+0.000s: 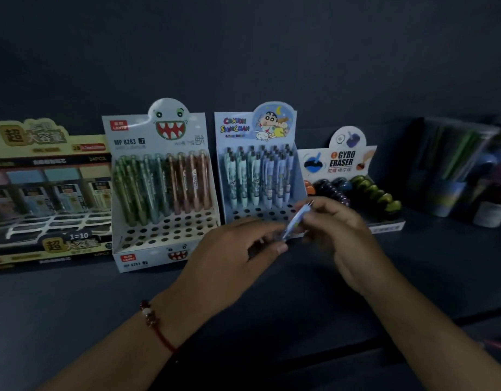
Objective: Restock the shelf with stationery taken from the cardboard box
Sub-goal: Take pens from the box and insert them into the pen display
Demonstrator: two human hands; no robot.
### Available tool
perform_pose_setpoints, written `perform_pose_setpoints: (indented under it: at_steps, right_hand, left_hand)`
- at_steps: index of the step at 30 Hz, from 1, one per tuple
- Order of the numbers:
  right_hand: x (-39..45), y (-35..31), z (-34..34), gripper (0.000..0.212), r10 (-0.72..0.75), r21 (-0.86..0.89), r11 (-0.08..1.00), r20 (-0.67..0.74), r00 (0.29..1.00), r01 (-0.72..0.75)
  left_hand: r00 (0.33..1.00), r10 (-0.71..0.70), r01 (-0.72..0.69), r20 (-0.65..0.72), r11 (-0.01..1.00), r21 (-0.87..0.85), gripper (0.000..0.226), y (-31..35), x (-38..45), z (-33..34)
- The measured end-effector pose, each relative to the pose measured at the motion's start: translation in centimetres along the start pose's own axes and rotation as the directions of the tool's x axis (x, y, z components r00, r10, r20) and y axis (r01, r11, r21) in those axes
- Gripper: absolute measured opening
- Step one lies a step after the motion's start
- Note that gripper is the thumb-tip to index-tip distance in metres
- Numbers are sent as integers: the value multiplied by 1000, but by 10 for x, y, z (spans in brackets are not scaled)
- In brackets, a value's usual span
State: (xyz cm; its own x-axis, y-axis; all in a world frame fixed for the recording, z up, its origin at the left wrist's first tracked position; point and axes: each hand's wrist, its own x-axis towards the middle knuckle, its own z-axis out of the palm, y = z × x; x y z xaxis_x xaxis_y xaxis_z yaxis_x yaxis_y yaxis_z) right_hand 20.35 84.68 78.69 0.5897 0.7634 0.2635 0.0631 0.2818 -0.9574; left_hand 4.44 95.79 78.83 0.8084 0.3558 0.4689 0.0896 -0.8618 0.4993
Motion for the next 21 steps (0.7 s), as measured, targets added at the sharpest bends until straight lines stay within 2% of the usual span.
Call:
perform_pose_setpoints:
  at_steps: [2,4,7,10,13,17,21]
  right_hand:
    - [8,-7,-8,38,19,65,998,-88,996,-14]
    - [18,-16,-17,34,-16,78,997,-153,988,28]
    - [35,-31,-27,22,-170,-126,981,-204,964,147]
    - [54,-41,-28,18,-353,-391,881,-170,920,266]
    - [74,-38,-24,19,-393,-529,799,-98,914,287]
    - [89,-23,-23,22,-359,-597,757,-40,932,266]
    - [96,-21,-23,12,-389,-603,744,-40,920,288]
  left_hand:
    - [999,36,-38,40,997,65,36,-1,-1,2]
    - [992,74,-91,100,981,174,43,0,-2,3]
    - [970,113,-178,215,933,312,54,-1,-2,7]
    - [959,85,-190,271,902,387,60,-5,-1,9]
    - [959,49,-160,278,906,392,61,-7,0,8]
    - [960,21,-129,278,917,377,63,-9,1,6]
    - [960,16,-125,280,917,378,62,-15,3,7]
